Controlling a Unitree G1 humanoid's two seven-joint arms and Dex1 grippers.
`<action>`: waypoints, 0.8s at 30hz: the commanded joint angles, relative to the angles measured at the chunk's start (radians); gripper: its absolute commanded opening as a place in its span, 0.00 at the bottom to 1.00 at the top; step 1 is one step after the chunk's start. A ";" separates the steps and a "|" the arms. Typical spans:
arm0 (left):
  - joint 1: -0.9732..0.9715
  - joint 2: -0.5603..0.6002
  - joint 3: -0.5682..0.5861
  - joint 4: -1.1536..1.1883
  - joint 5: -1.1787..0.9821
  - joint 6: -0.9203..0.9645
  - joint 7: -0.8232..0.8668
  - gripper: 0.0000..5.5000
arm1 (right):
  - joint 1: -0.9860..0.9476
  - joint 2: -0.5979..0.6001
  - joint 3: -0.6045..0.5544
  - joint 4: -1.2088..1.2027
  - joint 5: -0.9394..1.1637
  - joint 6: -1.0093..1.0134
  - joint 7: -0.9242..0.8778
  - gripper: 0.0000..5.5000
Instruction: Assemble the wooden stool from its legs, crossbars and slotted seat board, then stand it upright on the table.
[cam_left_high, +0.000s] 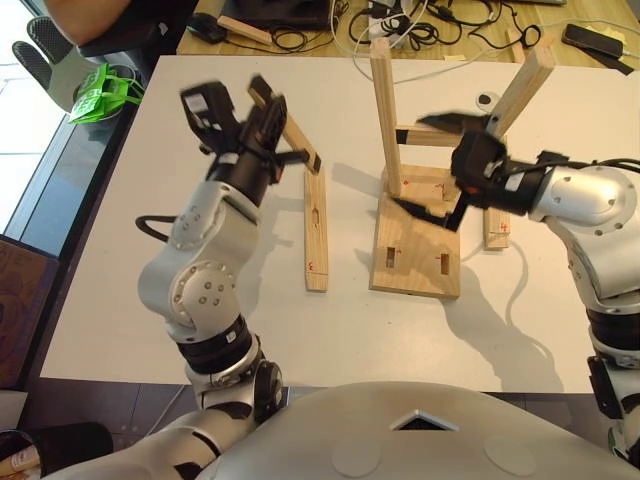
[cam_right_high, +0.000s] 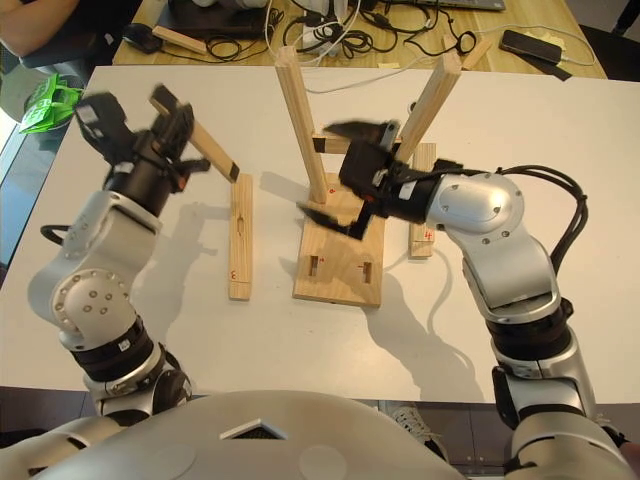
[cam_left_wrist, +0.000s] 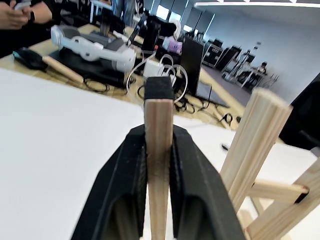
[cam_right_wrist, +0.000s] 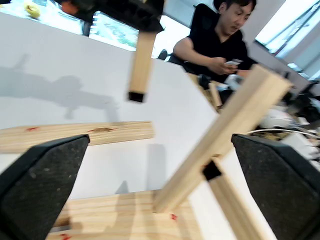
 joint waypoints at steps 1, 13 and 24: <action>-0.024 -0.003 0.005 0.022 -0.026 -0.014 -0.018 0.07 | -0.042 -0.057 0.104 0.014 0.015 0.045 0.135 0.85; -0.018 -0.007 -0.018 0.033 -0.089 -0.009 -0.040 0.07 | -0.350 0.390 0.293 0.536 -0.112 -0.136 0.059 0.53; -0.017 0.010 -0.018 0.034 -0.095 -0.004 -0.036 0.07 | -0.423 0.494 0.235 0.779 -0.216 -0.285 -0.060 0.20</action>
